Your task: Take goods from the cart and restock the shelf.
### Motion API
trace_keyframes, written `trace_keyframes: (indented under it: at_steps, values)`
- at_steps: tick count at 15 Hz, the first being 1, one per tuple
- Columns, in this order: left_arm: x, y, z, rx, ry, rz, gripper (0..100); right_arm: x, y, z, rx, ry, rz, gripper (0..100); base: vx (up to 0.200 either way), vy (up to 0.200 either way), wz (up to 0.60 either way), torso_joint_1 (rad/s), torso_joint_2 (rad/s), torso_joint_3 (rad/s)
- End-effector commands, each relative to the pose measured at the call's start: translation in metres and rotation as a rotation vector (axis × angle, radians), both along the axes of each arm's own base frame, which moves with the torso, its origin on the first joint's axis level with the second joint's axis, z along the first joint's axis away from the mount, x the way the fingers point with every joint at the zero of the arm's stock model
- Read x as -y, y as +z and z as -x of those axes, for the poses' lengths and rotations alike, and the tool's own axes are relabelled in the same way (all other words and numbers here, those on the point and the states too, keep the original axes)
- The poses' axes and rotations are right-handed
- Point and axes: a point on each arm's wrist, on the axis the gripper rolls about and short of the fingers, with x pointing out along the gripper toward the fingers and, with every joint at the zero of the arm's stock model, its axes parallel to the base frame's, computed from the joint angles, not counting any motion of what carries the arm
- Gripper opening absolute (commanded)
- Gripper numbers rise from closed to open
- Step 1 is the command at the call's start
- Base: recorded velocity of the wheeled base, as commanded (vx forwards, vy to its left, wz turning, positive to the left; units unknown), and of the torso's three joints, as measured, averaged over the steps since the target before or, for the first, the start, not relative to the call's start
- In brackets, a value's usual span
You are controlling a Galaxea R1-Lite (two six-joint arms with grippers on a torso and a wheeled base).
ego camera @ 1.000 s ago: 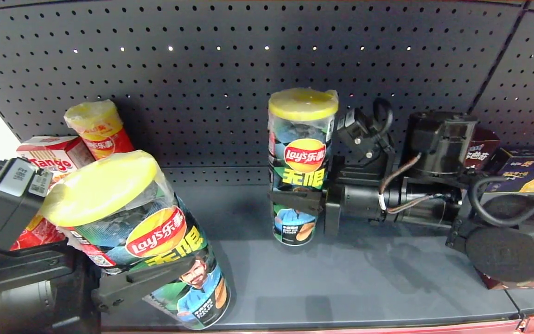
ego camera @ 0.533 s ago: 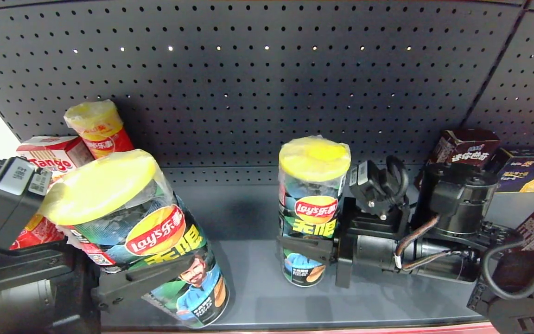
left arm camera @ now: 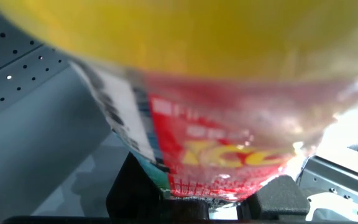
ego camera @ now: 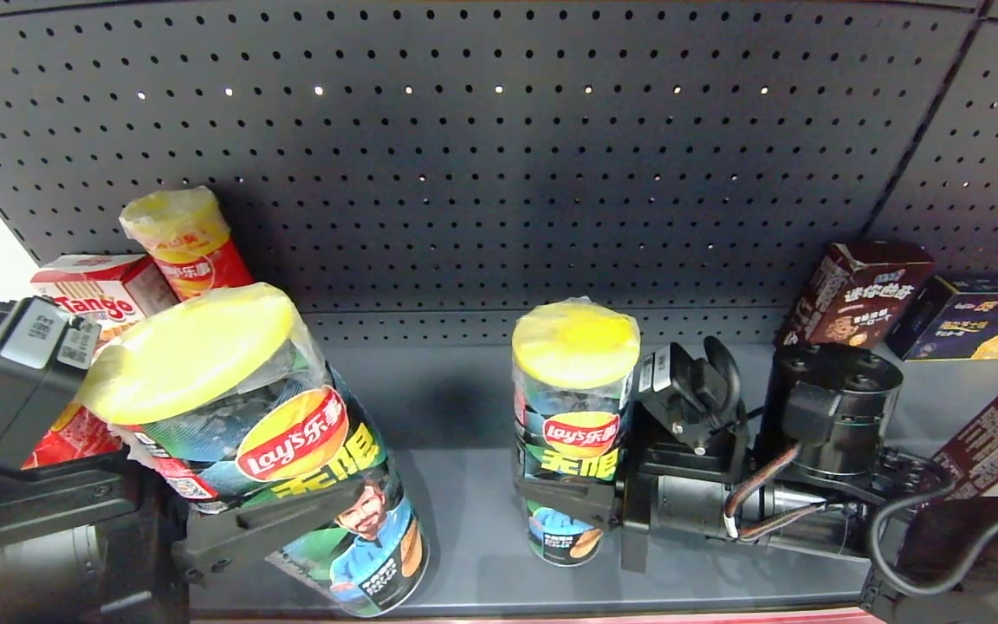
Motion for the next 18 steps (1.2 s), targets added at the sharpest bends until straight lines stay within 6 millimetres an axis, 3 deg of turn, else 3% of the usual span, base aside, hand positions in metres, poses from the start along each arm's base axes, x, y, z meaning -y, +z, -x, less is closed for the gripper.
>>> trace_keyframes:
  at_steps: [1,2,3,7,11,15,18]
  values:
    - [0.000,0.001,0.000,0.003,0.001,0.002,0,-0.002,-0.006,-0.002,-0.016,-0.001,0.015,0,0.000,0.000,0.00,0.000,0.00,0.000]
    - [0.000,0.000,0.000,0.000,0.001,0.001,0,-0.002,-0.006,-0.002,-0.014,-0.001,0.016,0,0.000,0.000,0.00,0.000,0.00,0.000]
    - [0.000,0.000,0.000,-0.002,0.002,0.004,0,-0.002,-0.006,-0.002,-0.012,0.000,0.015,100,0.000,0.000,0.00,0.000,0.00,0.000]
    - [0.000,0.000,0.000,-0.008,0.001,0.006,0,0.001,0.001,-0.001,0.011,-0.046,0.004,100,0.000,0.000,0.00,0.000,0.00,0.000]
    - [0.000,0.000,0.000,-0.008,-0.001,0.006,0,0.019,0.020,0.016,0.050,-0.063,-0.033,100,0.000,0.000,0.00,0.000,0.00,0.000]
    - [0.000,0.000,0.000,-0.006,-0.001,0.006,0,0.041,0.012,0.041,0.024,-0.065,-0.007,100,0.000,0.000,0.00,0.000,0.00,0.000]
    - [0.000,0.000,0.000,-0.007,0.001,0.006,0,0.046,0.008,0.046,0.012,-0.063,0.006,100,0.000,0.000,0.00,0.000,0.00,0.000]
